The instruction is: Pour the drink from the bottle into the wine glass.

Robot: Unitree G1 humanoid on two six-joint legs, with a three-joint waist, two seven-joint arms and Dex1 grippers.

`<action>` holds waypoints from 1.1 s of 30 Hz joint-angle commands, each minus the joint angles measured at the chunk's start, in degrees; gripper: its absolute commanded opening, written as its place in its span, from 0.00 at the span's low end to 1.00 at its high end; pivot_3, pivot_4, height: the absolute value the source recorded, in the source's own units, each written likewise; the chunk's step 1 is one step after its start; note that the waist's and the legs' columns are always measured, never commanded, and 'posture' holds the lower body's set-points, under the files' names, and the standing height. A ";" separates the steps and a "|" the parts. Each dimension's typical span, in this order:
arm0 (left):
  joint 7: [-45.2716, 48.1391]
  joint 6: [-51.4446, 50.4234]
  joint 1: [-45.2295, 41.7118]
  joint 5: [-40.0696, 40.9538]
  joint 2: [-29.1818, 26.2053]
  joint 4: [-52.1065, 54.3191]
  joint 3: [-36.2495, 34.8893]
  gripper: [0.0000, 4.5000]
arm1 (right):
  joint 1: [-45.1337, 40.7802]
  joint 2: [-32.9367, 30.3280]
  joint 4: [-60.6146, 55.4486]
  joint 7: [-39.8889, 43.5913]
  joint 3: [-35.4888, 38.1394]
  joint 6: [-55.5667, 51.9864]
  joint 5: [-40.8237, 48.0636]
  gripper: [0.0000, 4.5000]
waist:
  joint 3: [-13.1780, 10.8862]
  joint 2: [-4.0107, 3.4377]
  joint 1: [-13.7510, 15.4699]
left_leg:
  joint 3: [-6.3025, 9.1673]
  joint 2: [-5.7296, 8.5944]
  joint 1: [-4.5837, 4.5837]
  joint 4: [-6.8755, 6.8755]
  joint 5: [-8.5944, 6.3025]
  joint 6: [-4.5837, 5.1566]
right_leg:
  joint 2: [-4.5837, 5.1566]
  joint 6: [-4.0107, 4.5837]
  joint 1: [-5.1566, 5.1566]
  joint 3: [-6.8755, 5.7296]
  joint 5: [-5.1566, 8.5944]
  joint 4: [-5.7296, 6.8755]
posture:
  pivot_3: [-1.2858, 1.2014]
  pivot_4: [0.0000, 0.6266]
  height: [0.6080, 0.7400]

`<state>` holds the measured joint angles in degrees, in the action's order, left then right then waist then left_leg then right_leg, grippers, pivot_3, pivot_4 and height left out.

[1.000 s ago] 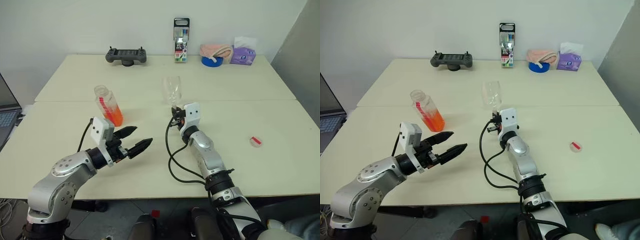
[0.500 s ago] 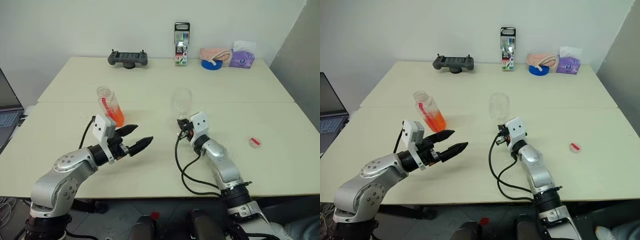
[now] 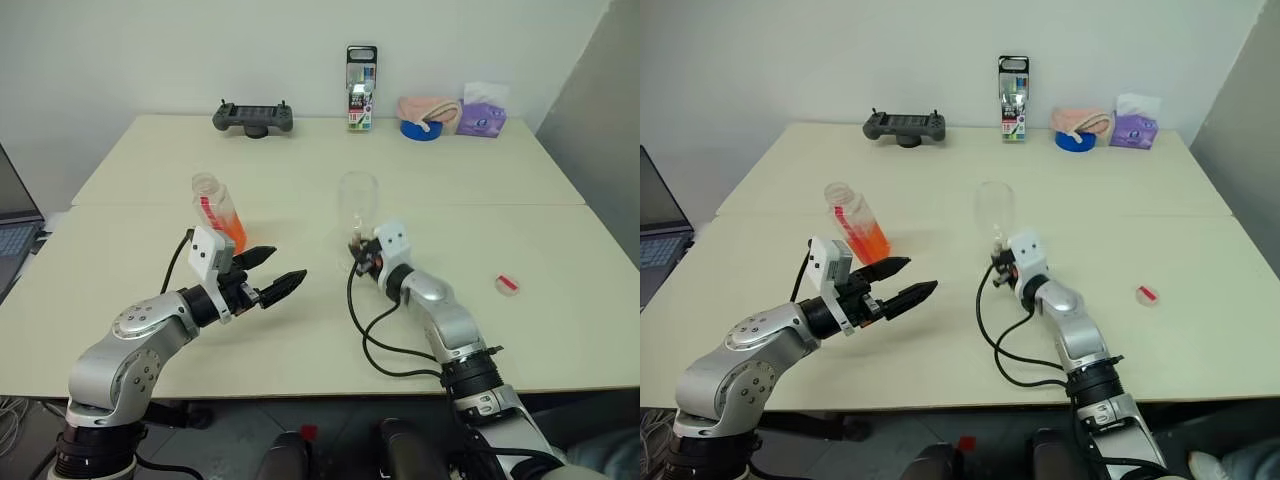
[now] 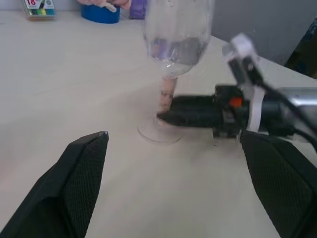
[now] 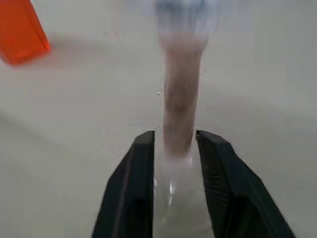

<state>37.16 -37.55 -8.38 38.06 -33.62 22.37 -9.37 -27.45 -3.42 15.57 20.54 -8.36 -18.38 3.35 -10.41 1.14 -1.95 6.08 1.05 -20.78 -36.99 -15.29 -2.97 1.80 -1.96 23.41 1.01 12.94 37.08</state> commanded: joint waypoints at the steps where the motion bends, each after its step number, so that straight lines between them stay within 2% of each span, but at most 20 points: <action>1: 0.71 1.63 -0.13 -0.37 -0.07 0.58 -0.51 1.00 | -0.29 -0.51 -0.94 1.05 -0.46 -1.17 -0.06 0.57 | 0.01 0.03 0.01 | -0.03 0.00 -0.01 0.01 0.00 0.00 | 0.00 0.00 0.01 0.03 0.00 -0.02 | 0.52 0.24 1.00; 6: 0.64 2.13 -0.29 -0.91 0.27 0.10 -0.05 1.00 | 0.01 -1.17 -2.64 1.68 -0.88 -2.55 -0.04 0.95 | 0.00 0.02 0.01 | 0.00 -0.02 -0.03 0.05 -0.01 0.00 | 0.00 -0.01 0.02 -0.01 0.00 -0.08 | 0.52 0.24 1.00; 7: 0.66 2.16 -0.34 -0.99 0.29 0.02 -0.03 1.00 | -0.11 -1.37 -3.00 1.90 -1.06 -2.84 -0.06 0.99 | 0.00 0.02 0.01 | 0.00 -0.02 -0.03 0.05 -0.01 0.00 | 0.00 -0.01 0.02 -0.01 0.00 -0.08 | 0.52 0.24 1.00; 17: -0.60 5.09 -0.37 -3.78 1.31 -3.28 -0.93 1.00 | -0.85 -4.91 -12.16 5.63 -0.47 -8.34 2.21 0.99 | -0.06 -0.01 0.04 | 0.00 -0.02 -0.09 0.06 -0.01 0.00 | -0.01 -0.01 0.08 -0.01 0.00 -0.09 | 0.52 0.24 1.00; 20: -2.85 8.55 1.37 -5.99 2.63 -4.46 -3.09 1.00 | 2.32 -11.47 -23.34 11.52 -0.36 -14.25 5.15 0.99 | -0.10 -0.05 0.13 | 0.01 0.01 -0.13 0.06 -0.01 -0.01 | 0.04 -0.02 0.09 -0.02 0.01 -0.14 | 0.52 0.24 1.00; 23: -5.87 12.36 3.58 -8.02 4.69 -6.07 -5.48 1.00 | 5.10 -22.13 -34.26 18.10 1.34 -19.94 8.18 0.99 | -0.12 -0.05 0.30 | 0.06 0.10 -0.18 0.11 -0.03 -0.01 | 0.19 -0.09 0.09 -0.06 0.05 -0.21 | 0.52 0.24 1.00; 27: -11.53 20.68 6.15 -14.35 8.16 -9.35 -7.18 1.00 | 5.81 -37.32 -43.98 29.25 10.49 -28.47 19.33 0.99 | -0.22 -0.04 0.51 | 0.01 0.24 -0.23 0.08 -0.05 -0.01 | 0.37 -0.19 0.07 -0.04 0.12 -0.25 | 0.52 0.24 1.00; 30: -14.51 25.46 5.57 -18.21 9.82 -12.30 -7.24 1.00 | 1.13 -43.14 -45.46 34.67 17.35 -32.17 28.62 0.99 | -0.29 0.07 0.41 | 0.02 0.22 -0.19 0.03 -0.05 0.00 | 0.35 -0.20 0.00 -0.08 0.11 -0.24 | 0.52 0.24 1.00; 33: -17.29 28.55 1.30 -20.47 11.19 -16.76 -7.00 1.00 | -9.91 -44.79 -43.46 35.69 18.62 -35.13 34.73 0.99 | -0.32 0.05 0.24 | 0.01 0.16 -0.12 0.01 -0.04 0.01 | 0.27 -0.19 -0.02 -0.11 0.09 -0.16 | 0.52 0.24 1.00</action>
<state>21.41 -11.76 -4.63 18.85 -22.35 6.06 -15.68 -33.52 -47.60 -26.69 55.13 8.87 -52.84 34.43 -10.73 1.19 -1.71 6.10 1.19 -20.88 -36.98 -15.33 -2.96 2.04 -2.11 23.39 0.87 13.01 36.93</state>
